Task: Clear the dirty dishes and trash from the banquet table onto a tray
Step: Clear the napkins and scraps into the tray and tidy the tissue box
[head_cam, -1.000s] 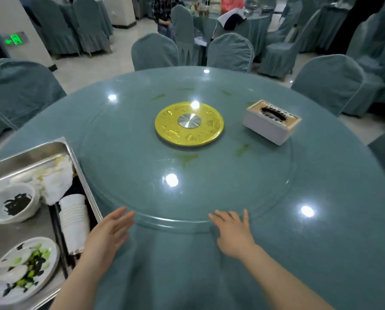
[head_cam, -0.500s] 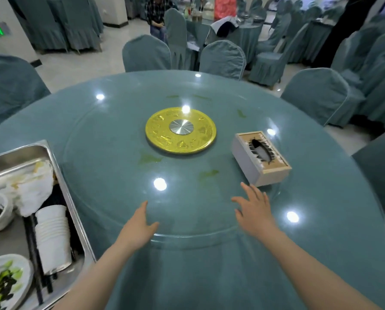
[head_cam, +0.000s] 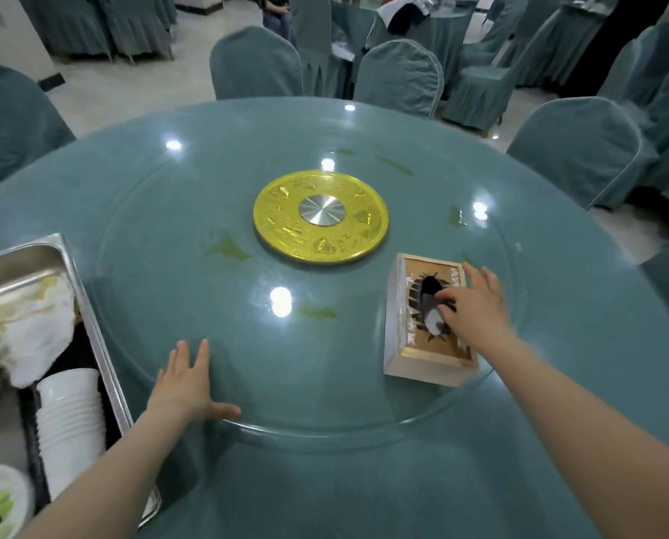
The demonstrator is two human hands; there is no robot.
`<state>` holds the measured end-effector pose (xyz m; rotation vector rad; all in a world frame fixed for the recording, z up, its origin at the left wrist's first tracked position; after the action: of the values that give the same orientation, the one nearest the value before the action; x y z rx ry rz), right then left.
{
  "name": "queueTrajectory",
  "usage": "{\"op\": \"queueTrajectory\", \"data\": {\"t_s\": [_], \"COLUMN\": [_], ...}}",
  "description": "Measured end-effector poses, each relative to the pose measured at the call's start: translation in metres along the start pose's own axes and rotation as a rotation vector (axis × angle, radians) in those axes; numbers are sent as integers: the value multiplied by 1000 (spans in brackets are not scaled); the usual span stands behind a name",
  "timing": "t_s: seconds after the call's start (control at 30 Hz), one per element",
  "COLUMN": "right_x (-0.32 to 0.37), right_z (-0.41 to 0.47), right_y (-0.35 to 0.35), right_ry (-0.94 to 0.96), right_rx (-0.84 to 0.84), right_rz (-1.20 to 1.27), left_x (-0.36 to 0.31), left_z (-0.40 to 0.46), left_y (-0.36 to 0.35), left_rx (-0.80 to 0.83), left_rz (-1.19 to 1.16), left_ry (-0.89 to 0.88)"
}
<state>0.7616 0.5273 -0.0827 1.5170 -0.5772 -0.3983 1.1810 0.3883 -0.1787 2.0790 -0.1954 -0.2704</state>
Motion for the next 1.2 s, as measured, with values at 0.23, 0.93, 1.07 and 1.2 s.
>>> {"op": "queueTrajectory", "data": {"t_s": [0.23, 0.93, 1.07, 1.2], "right_x": [44, 55, 56, 52], "right_z": [38, 40, 38, 33], "right_y": [-32, -31, -28, -23], "right_ry": [-22, -9, 16, 37], "right_rx": [300, 55, 51, -2], "right_rz": [-344, -371, -366, -257], "left_x": [17, 15, 16, 16], "left_z": [15, 11, 11, 11], "left_y": [13, 13, 13, 13], "left_rx": [64, 97, 99, 113], "left_rz": [131, 165, 166, 158], "left_ry": [43, 54, 57, 57]}}
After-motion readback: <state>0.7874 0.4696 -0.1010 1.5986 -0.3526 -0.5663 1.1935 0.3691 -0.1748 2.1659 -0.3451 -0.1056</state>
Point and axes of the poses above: each hand's wrist, its own z-axis towards the middle knuckle, its own y-axis out of the back of the hand, x = y × z, the point moved 4 cm from there along z, towards the middle knuckle
